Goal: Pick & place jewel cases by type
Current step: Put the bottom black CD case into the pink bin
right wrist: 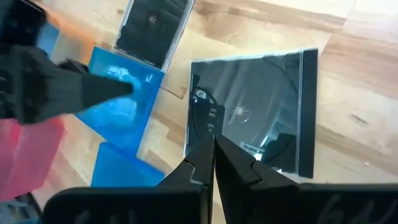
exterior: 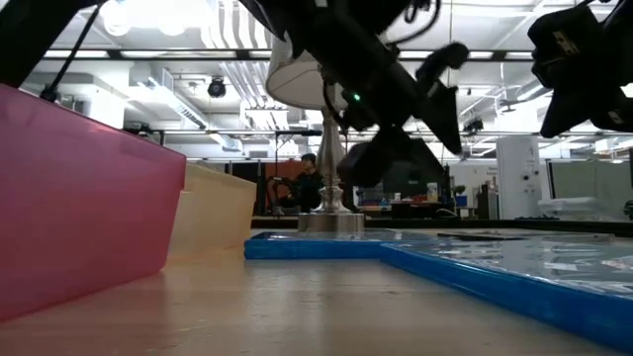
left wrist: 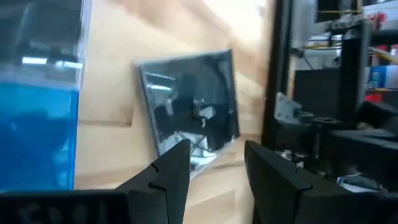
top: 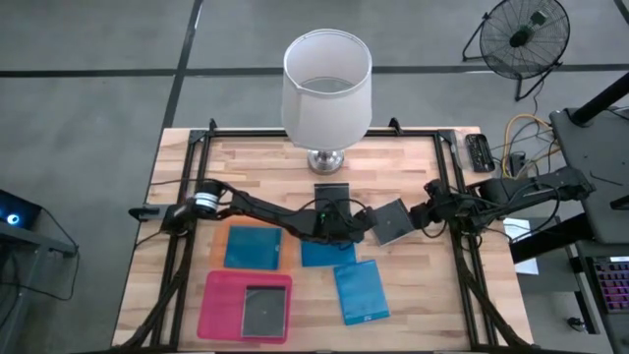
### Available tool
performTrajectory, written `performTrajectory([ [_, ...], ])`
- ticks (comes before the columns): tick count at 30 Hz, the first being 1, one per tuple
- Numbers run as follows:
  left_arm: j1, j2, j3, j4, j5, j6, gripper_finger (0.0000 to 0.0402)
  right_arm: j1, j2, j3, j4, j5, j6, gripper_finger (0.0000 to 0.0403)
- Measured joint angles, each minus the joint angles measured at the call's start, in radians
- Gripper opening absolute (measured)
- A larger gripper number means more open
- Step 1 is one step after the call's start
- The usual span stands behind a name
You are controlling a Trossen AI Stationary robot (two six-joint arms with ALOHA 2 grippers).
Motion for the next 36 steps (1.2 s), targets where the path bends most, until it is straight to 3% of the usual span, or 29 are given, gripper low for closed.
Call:
performTrajectory([
  [5,-0.002,0.094,0.156,-0.075,0.032,-0.042,0.0135,0.0,-0.001,0.0,-0.001,0.002,-0.026,0.0008],
  [10,0.025,0.221,0.414,-0.362,0.169,-0.021,0.0131,0.0,-0.002,0.0,-0.001,0.01,-0.043,0.0009],
  [16,0.042,0.331,0.677,-0.639,0.242,0.024,0.0067,0.0,-0.003,0.0,-0.004,0.009,-0.067,0.0009],
  [19,0.047,0.31,0.624,-0.637,0.255,0.001,0.0018,0.0,-0.003,0.0,-0.015,0.011,-0.068,0.0009],
  [21,0.049,0.297,0.584,-0.638,0.257,-0.031,0.0006,0.0,-0.003,0.0,-0.035,0.022,-0.063,0.0009],
  [30,0.055,0.278,0.504,-0.538,0.286,-0.07,0.0,-0.002,0.009,-0.017,-0.117,0.016,-0.14,0.0013],
  [36,0.06,0.278,0.493,-0.538,0.284,-0.07,0.0,-0.006,0.012,-0.018,-0.115,0.05,-0.156,0.0062],
])
